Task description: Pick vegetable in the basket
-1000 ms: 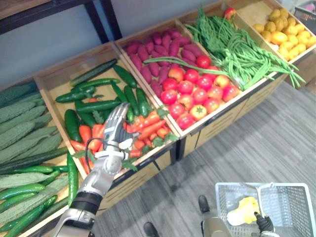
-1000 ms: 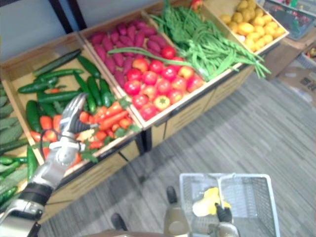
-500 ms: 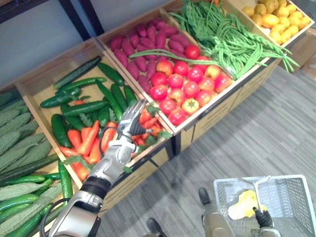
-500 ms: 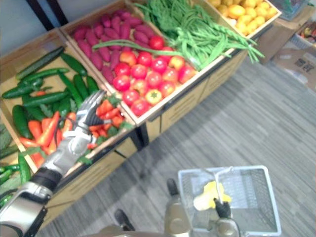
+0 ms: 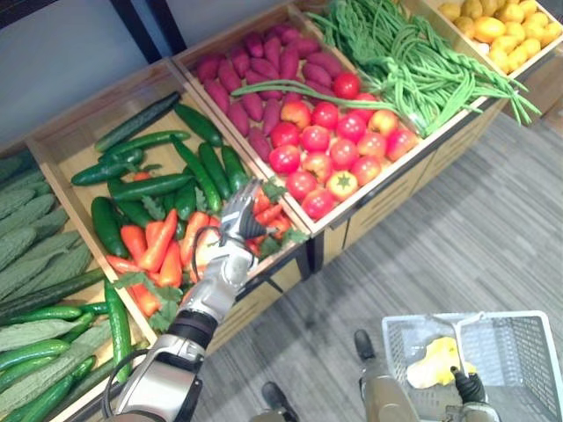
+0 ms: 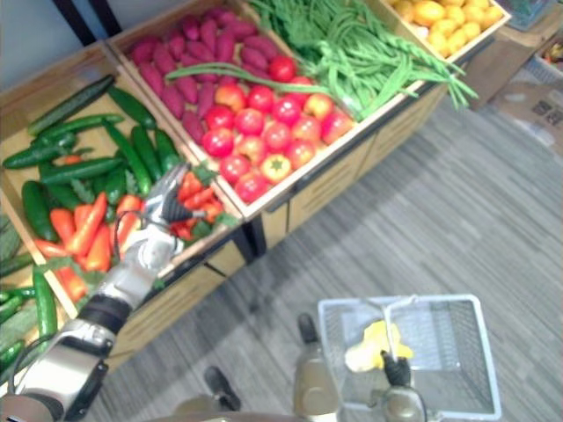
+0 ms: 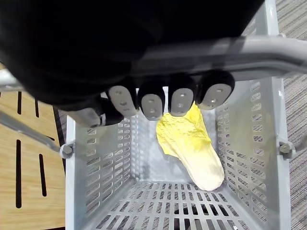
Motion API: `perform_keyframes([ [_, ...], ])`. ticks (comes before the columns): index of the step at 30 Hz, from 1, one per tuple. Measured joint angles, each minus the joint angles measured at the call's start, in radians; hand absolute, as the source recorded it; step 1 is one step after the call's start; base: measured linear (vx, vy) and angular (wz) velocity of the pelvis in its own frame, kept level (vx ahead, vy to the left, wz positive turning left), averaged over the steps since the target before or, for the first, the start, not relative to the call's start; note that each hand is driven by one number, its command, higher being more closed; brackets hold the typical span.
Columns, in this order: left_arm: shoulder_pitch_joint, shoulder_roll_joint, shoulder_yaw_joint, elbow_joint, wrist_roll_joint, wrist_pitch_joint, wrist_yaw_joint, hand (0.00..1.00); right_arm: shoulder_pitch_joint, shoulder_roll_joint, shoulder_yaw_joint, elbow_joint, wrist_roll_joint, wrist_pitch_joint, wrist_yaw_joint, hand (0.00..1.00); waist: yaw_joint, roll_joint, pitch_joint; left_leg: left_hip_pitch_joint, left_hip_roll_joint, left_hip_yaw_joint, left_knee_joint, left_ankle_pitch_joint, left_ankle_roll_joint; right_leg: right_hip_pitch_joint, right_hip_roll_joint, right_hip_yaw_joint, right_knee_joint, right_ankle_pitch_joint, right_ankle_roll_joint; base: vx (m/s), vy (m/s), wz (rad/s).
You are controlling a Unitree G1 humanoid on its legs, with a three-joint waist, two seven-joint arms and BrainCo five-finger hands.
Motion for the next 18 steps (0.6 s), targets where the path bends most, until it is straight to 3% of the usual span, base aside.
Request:
perform_keyframes([
  [9, -0.001, -0.044, 0.049, 0.000, 0.002, 0.035, 0.000, 0.00, 0.008, 0.001, 0.000, -0.024, 0.000, 0.010, 0.000, 1.00, 0.008, 0.002, 0.005, -0.003, 0.004, -0.001, 0.010, 0.000, 0.000, 0.000, 0.001, -0.001, 0.006, 0.000, 0.000, 0.00, 0.000, 0.00],
  [18, -0.041, -0.058, 0.052, 0.000, 0.040, 0.041, 0.000, 0.00, 0.022, 0.001, 0.001, -0.037, 0.000, 0.011, 0.000, 1.00, 0.027, 0.001, 0.006, -0.018, 0.007, -0.001, 0.019, 0.000, 0.000, -0.007, -0.002, -0.010, 0.006, 0.000, 0.000, 0.01, -0.003, 0.03],
])
